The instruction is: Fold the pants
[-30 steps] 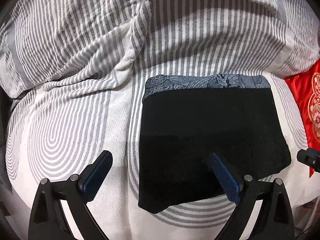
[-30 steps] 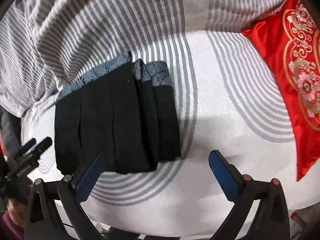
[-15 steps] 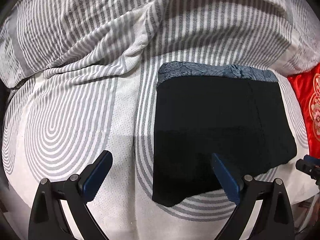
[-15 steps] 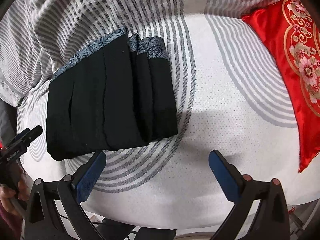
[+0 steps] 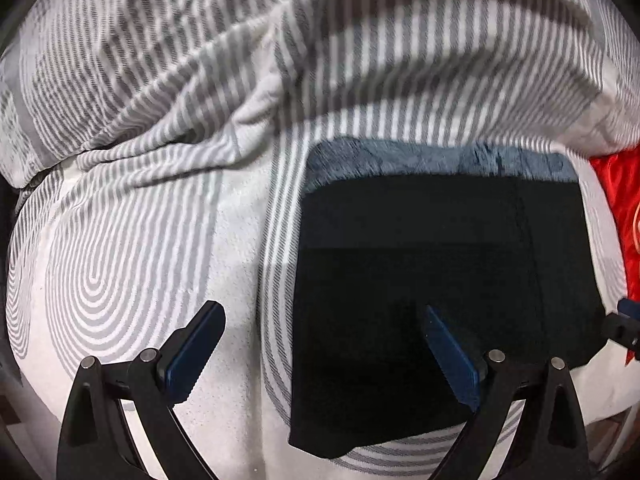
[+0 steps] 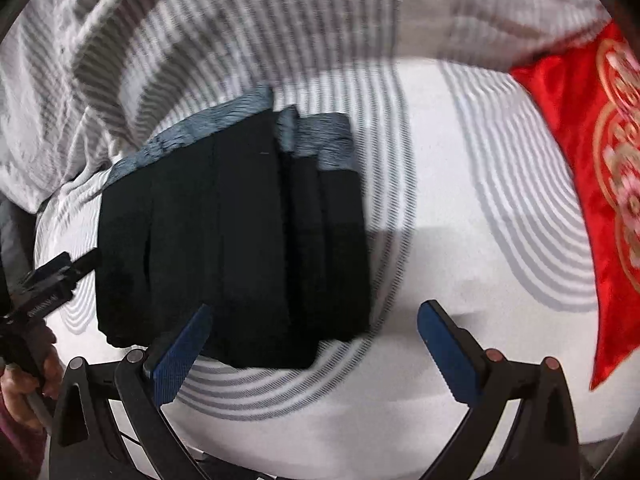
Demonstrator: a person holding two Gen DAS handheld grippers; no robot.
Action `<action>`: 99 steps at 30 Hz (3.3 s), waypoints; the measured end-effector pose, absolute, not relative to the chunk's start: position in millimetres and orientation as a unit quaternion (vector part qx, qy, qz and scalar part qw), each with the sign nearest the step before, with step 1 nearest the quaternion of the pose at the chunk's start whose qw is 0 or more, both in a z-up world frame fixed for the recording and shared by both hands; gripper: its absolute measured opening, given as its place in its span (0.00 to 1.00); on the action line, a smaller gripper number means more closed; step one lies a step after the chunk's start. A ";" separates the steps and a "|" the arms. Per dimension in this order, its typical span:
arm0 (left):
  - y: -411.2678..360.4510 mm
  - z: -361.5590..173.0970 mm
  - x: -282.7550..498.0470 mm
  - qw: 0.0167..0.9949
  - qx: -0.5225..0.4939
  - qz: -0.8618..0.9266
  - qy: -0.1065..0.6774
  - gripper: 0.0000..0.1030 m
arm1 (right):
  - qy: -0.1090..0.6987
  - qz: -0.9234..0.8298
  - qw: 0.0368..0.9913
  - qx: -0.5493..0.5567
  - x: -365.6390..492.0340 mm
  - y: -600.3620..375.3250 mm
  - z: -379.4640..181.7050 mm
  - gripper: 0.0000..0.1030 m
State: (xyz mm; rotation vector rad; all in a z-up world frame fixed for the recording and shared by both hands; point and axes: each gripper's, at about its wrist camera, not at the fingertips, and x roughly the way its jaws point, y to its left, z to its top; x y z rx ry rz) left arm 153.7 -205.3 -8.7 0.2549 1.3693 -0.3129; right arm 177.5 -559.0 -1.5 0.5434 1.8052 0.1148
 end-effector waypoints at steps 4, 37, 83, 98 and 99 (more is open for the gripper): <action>-210.2 -11.3 144.7 0.756 0.133 -0.146 0.624 0.96 | 0.771 0.074 0.584 0.241 177.2 -549.2 -1.0 0.91; -224.5 7.2 125.8 0.764 0.124 -0.188 0.604 0.96 | 0.804 0.097 0.551 0.203 184.9 -524.3 -42.9 0.76; -233.0 -58.8 196.8 0.639 0.036 -0.379 0.668 0.77 | 0.751 0.239 0.480 0.384 219.5 -553.1 -96.7 0.51; -273.3 2.1 161.3 0.663 0.049 -0.378 0.644 0.49 | 0.708 0.222 0.499 0.447 214.5 -591.3 -40.7 0.34; -278.8 6.3 159.2 0.663 0.046 -0.380 0.644 0.49 | 0.706 0.220 0.501 0.449 213.6 -601.0 -36.6 0.34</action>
